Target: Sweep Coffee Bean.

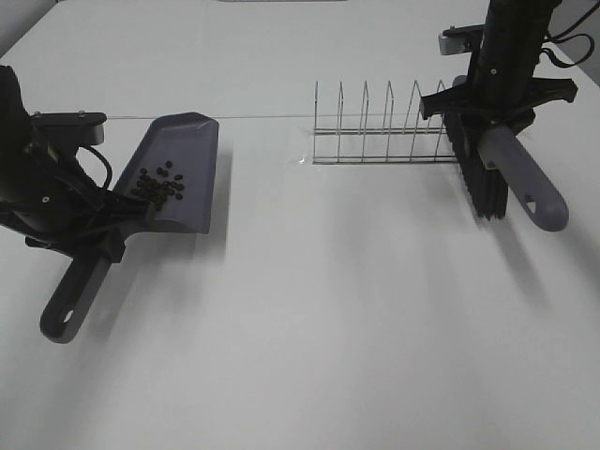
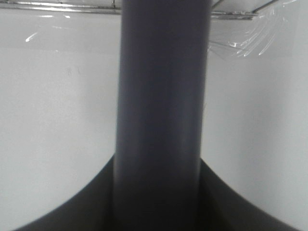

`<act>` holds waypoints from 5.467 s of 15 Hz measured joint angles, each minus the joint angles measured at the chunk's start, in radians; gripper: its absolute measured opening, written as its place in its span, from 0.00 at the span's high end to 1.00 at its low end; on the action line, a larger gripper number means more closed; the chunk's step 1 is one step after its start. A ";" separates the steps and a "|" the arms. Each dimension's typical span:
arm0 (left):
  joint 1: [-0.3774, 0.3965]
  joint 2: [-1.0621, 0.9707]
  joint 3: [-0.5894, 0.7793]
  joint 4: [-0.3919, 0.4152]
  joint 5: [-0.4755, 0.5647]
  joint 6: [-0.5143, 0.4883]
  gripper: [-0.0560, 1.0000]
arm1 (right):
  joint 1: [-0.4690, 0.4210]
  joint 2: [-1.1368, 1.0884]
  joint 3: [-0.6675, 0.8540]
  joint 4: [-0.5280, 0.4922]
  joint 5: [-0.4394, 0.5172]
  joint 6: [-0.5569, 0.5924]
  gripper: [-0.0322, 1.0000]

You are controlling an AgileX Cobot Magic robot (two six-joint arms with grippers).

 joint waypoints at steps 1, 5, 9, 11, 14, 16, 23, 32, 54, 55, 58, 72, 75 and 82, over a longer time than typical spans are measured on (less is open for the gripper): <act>0.000 0.000 0.000 0.000 0.000 0.001 0.61 | 0.000 0.005 -0.021 -0.001 0.005 0.000 0.64; 0.000 0.000 0.000 0.000 0.000 0.005 0.61 | 0.000 0.079 -0.113 0.000 0.075 -0.005 0.64; 0.000 0.000 0.000 0.000 0.000 0.008 0.61 | 0.000 0.130 -0.191 0.001 0.083 -0.005 0.64; 0.000 0.000 0.000 0.000 0.000 0.008 0.61 | 0.000 0.142 -0.222 0.001 0.083 -0.005 0.64; 0.000 0.000 0.000 0.000 0.000 0.008 0.61 | -0.001 0.148 -0.237 0.000 0.062 -0.012 0.64; 0.000 0.000 0.000 0.000 0.000 0.008 0.61 | -0.001 0.148 -0.237 0.000 0.040 -0.019 0.64; 0.000 0.000 0.000 0.000 0.000 0.009 0.61 | -0.031 0.169 -0.239 0.048 0.027 -0.026 0.64; 0.000 0.000 0.000 -0.001 -0.001 0.011 0.61 | -0.041 0.148 -0.240 0.053 0.007 -0.028 0.20; -0.130 0.144 -0.001 -0.064 -0.108 -0.003 0.61 | 0.024 -0.708 0.651 0.151 0.046 -0.132 0.19; -0.130 0.144 -0.001 -0.064 -0.109 -0.003 0.60 | 0.024 -0.732 0.677 0.151 0.037 -0.132 0.19; -0.130 0.139 -0.001 -0.064 -0.122 -0.003 0.41 | 0.024 -0.871 0.794 0.158 0.024 -0.132 0.19; -0.130 -0.609 0.003 0.003 0.540 0.050 0.36 | 0.024 -1.592 1.231 0.170 0.127 -0.132 0.19; -0.130 -0.851 0.080 0.003 0.592 0.050 0.36 | 0.024 -1.712 1.300 0.170 0.112 -0.133 0.19; -0.130 -1.365 0.378 0.003 0.655 0.106 0.36 | 0.024 -1.840 1.310 0.171 0.055 -0.224 0.19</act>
